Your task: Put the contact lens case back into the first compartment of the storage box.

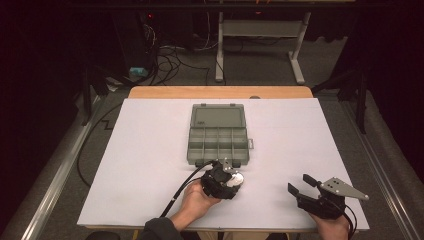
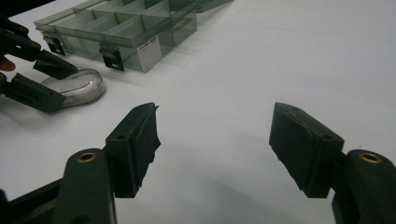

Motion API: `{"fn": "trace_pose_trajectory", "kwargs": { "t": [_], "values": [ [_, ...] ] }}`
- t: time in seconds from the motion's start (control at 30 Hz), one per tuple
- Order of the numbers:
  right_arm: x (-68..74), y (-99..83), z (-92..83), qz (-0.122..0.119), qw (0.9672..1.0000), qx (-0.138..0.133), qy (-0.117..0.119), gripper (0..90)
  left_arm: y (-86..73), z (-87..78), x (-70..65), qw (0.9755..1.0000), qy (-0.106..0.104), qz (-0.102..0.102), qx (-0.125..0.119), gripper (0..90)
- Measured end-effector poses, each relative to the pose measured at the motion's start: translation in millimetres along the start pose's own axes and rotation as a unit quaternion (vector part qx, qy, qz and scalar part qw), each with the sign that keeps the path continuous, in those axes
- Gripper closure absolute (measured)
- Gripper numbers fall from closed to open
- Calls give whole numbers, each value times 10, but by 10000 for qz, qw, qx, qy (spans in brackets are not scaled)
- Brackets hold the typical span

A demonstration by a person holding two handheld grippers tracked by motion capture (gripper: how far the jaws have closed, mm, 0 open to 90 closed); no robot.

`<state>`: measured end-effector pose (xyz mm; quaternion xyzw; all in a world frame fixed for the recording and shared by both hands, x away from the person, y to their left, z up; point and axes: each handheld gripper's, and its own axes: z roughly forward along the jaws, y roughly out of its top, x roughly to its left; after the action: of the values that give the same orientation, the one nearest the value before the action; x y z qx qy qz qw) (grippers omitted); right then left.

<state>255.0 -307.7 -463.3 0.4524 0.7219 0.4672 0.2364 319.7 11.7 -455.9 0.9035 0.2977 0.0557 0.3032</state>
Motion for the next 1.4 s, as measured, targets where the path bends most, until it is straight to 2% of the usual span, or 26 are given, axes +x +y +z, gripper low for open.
{"fn": "trace_pose_trajectory", "kwargs": {
  "t": [0.97,1.4],
  "values": [
    [-3,0,1,0,10000,9,1,327,-72,-313,170,9996,-77,-122,-263,487],
    [-8,-1,2,24,10000,29,2,324,-101,-414,260,9991,-4,-210,-359,487]
  ]
}}
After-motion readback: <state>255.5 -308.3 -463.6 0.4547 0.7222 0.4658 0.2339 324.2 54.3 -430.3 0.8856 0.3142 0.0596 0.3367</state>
